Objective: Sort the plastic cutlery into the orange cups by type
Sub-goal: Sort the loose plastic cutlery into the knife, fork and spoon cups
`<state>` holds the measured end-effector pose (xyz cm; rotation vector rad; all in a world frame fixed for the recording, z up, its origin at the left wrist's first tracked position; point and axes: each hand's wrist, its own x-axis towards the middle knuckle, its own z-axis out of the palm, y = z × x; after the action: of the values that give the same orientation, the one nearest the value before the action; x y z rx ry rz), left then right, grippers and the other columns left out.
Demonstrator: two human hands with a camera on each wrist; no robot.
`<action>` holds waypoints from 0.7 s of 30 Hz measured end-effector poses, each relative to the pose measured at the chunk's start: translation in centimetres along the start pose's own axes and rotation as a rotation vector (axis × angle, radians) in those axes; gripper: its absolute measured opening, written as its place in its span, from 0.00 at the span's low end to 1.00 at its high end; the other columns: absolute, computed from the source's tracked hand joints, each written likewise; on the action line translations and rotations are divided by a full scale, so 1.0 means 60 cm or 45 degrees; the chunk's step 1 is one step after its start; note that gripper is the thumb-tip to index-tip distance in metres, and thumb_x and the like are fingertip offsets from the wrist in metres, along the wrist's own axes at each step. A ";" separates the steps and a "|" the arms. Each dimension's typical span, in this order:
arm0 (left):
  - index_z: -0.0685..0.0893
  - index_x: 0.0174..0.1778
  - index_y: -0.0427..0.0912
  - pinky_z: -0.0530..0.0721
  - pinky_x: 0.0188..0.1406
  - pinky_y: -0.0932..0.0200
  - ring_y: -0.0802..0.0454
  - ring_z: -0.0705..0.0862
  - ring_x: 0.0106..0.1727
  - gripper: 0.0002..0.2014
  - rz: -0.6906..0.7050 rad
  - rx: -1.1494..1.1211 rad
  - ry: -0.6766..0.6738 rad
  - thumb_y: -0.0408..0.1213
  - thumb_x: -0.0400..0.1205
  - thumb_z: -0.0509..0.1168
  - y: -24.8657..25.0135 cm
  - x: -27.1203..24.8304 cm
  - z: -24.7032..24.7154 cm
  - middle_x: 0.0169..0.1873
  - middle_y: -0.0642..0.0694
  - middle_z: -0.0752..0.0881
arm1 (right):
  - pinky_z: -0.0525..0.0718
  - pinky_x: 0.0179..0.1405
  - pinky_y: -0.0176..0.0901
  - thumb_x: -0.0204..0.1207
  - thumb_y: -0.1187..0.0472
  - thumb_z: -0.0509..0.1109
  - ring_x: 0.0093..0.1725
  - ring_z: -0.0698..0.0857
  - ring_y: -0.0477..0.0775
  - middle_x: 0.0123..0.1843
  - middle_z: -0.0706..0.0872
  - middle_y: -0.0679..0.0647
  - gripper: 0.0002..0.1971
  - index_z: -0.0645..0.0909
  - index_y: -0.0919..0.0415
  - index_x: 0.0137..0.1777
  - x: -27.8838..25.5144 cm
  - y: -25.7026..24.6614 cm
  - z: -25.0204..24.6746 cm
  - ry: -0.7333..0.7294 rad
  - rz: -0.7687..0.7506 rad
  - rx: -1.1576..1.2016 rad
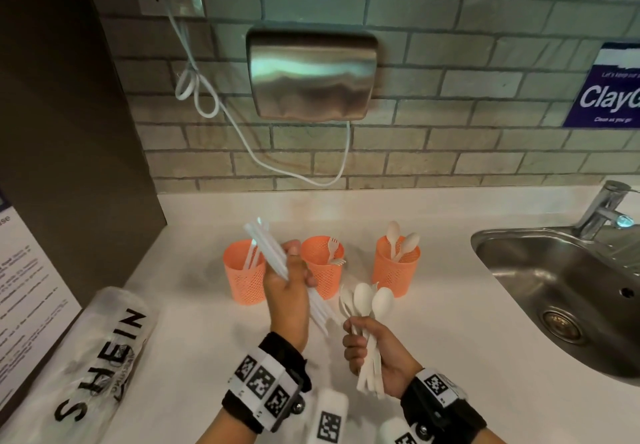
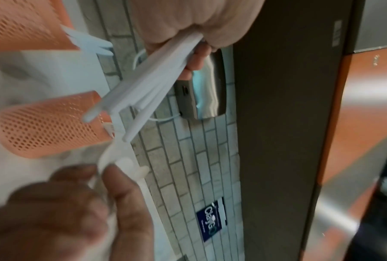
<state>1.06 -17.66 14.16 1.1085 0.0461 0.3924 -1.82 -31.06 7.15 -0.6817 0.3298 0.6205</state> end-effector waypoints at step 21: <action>0.77 0.27 0.38 0.79 0.29 0.58 0.54 0.76 0.19 0.16 -0.218 0.086 -0.338 0.46 0.76 0.64 -0.029 -0.034 0.026 0.12 0.52 0.73 | 0.71 0.14 0.33 0.81 0.61 0.56 0.15 0.69 0.46 0.19 0.70 0.51 0.16 0.69 0.60 0.30 0.002 0.010 0.035 0.301 -0.020 -0.292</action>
<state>0.01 -20.32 13.02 1.2054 -0.0799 0.0892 -1.93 -29.23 8.34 -0.9809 0.4764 0.5687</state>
